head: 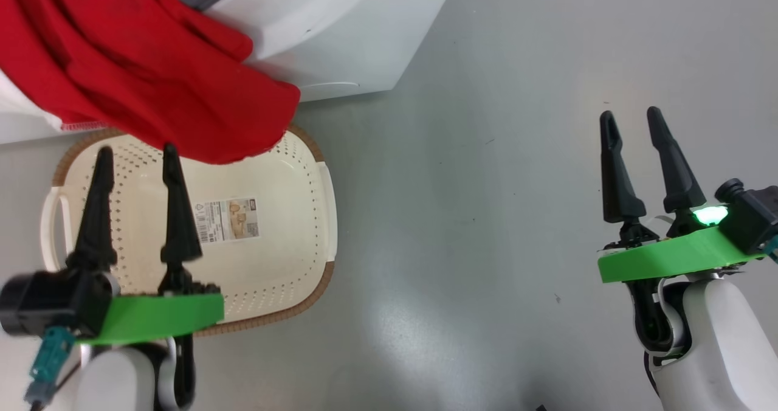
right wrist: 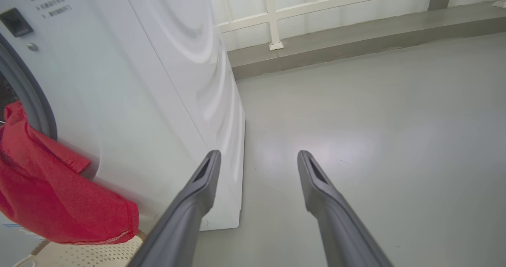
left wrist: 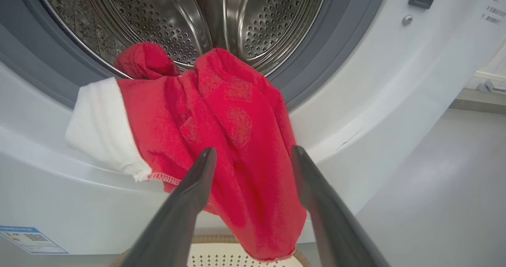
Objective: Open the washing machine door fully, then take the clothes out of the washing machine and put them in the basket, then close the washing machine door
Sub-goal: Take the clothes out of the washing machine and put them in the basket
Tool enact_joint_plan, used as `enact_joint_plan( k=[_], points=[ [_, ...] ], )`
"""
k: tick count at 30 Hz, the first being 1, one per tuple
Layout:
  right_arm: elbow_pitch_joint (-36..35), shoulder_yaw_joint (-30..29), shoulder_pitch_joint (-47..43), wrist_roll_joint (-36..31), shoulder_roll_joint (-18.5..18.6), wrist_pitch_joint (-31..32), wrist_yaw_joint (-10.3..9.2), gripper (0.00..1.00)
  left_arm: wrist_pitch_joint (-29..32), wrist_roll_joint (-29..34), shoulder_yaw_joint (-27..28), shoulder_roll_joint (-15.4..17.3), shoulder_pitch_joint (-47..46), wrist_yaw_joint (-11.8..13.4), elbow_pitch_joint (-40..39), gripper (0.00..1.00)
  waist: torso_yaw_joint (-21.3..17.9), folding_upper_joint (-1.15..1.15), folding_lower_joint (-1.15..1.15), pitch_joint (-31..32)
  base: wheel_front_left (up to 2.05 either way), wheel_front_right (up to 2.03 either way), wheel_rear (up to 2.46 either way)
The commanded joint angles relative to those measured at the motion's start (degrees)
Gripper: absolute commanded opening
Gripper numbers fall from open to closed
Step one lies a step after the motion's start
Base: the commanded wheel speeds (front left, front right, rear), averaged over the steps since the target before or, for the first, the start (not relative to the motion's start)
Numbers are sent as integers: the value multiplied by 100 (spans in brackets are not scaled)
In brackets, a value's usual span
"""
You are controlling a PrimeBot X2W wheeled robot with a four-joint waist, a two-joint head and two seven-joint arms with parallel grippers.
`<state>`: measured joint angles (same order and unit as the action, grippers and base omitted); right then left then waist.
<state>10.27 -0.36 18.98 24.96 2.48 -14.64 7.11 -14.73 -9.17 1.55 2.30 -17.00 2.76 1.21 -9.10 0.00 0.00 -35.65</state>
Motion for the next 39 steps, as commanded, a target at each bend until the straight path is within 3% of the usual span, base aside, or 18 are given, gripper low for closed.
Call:
enact_joint_plan(
  k=[1,12,18,29,39],
  points=[
    [-93,173,-152,-79,40,-36,37,100,-27,6,101,58,-141,25,-180,100,29,0,0,18,0,0,0],
    [-27,329,-186,-160,40,-36,37,100,-27,274,239,114,-1299,-227,482,100,73,0,0,67,0,0,0],
    [-11,394,-239,-165,40,-36,37,100,-14,310,287,296,-2229,-272,1560,100,69,0,0,80,0,0,0],
    [-28,496,-185,-130,40,-36,37,100,769,261,299,625,-4033,-168,3531,100,32,0,0,-69,0,0,0],
    [-39,519,-109,-79,40,-36,37,100,993,277,205,832,-4979,-121,5005,100,-61,0,0,-176,0,0,0]
  ],
)
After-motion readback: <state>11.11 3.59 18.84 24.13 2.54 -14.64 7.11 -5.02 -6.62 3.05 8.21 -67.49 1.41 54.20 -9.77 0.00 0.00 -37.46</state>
